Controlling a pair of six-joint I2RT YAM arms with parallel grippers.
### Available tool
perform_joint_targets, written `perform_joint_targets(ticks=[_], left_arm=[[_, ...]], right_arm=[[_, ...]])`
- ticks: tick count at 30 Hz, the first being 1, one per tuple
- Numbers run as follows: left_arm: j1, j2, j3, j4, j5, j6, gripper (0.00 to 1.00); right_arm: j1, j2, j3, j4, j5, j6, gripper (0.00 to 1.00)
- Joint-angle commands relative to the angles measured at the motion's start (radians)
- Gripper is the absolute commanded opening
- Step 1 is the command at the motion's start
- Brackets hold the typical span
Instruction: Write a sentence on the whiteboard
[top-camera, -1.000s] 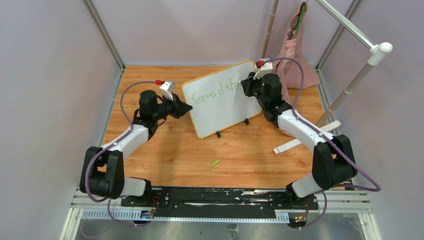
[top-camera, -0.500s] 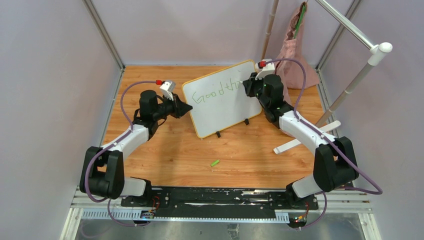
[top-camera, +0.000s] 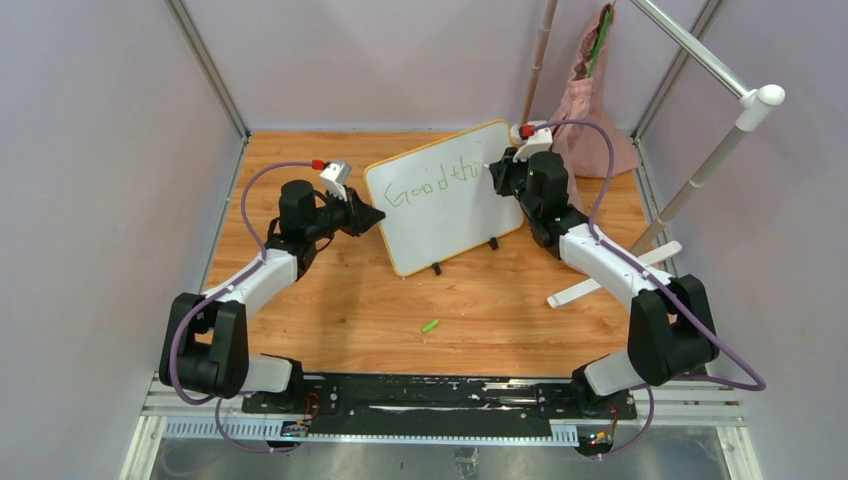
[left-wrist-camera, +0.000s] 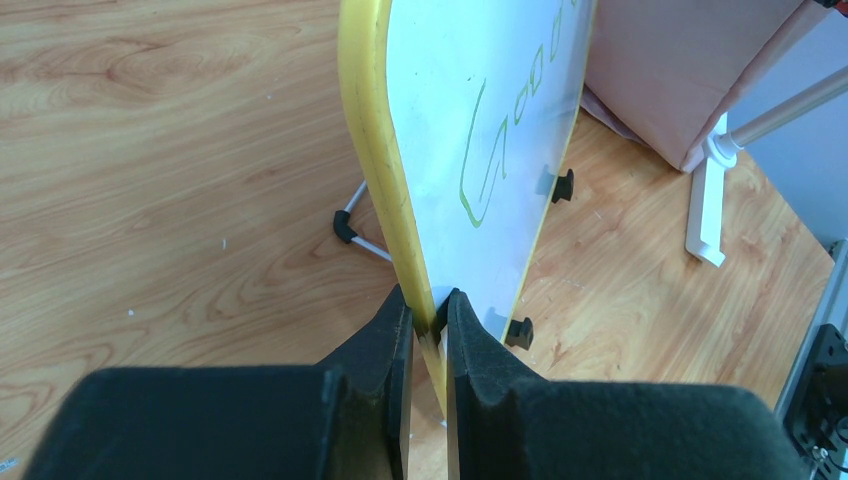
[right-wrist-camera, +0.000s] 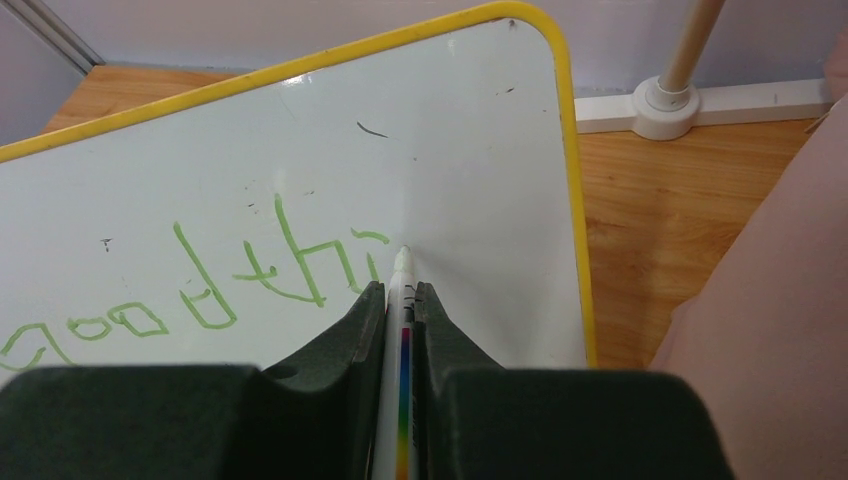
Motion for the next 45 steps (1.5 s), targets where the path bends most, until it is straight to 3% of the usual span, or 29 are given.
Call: perform_joint_targets(ticks=[1,27,45], left_arm=[[-0.014,0.004,0.001,-0.048,-0.089,0.118,0.0],[-0.021,-0.01,-0.003,-0.048,-0.096,0.131,0.0],[-0.025,-0.016,-0.006,-0.048,-0.104,0.131,0.0]], right_arm=[[-0.018,-0.019,-0.003,0.04,0.02,0.016,0.0],[-0.018,0.041,0.013,0.034,-0.019,0.03,0.0],[-0.017,0.008,-0.068,0.036,-0.003,0.045,0.0]])
